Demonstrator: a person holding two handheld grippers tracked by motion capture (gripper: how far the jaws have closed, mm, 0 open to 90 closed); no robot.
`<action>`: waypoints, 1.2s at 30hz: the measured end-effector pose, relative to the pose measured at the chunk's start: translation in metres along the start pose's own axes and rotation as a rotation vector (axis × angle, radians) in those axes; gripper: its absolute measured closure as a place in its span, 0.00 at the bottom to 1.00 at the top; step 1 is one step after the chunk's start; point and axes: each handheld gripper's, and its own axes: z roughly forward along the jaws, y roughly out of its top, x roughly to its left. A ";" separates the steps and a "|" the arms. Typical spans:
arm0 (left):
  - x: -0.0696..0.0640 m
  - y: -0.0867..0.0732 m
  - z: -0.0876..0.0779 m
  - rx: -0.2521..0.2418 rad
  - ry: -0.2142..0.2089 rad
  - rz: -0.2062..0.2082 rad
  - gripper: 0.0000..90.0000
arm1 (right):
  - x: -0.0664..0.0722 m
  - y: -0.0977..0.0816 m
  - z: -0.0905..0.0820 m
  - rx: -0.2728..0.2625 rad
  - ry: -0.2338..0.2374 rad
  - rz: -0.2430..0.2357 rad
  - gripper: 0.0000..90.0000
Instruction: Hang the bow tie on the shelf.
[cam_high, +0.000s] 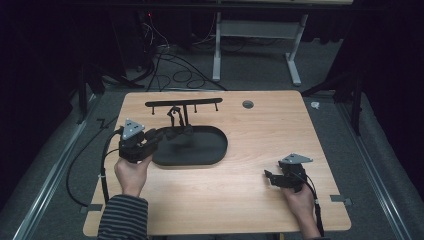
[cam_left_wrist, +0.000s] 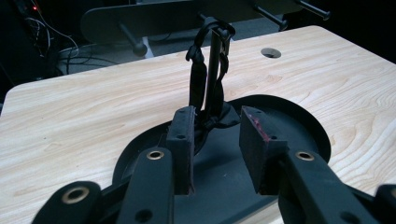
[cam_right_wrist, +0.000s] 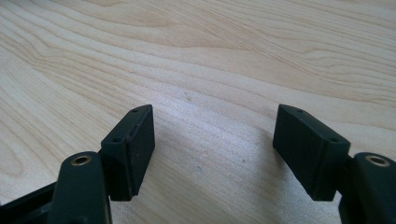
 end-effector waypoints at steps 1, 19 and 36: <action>0.000 -0.001 -0.001 -0.003 -0.001 0.000 0.73 | 0.000 0.000 0.000 0.000 0.000 0.000 0.34; 0.000 -0.011 -0.009 -0.005 0.004 -0.012 0.73 | 0.000 0.000 0.000 -0.001 0.000 0.001 0.34; -0.004 -0.018 -0.016 -0.013 -0.004 -0.018 0.73 | 0.000 0.000 0.000 -0.001 0.000 0.001 0.35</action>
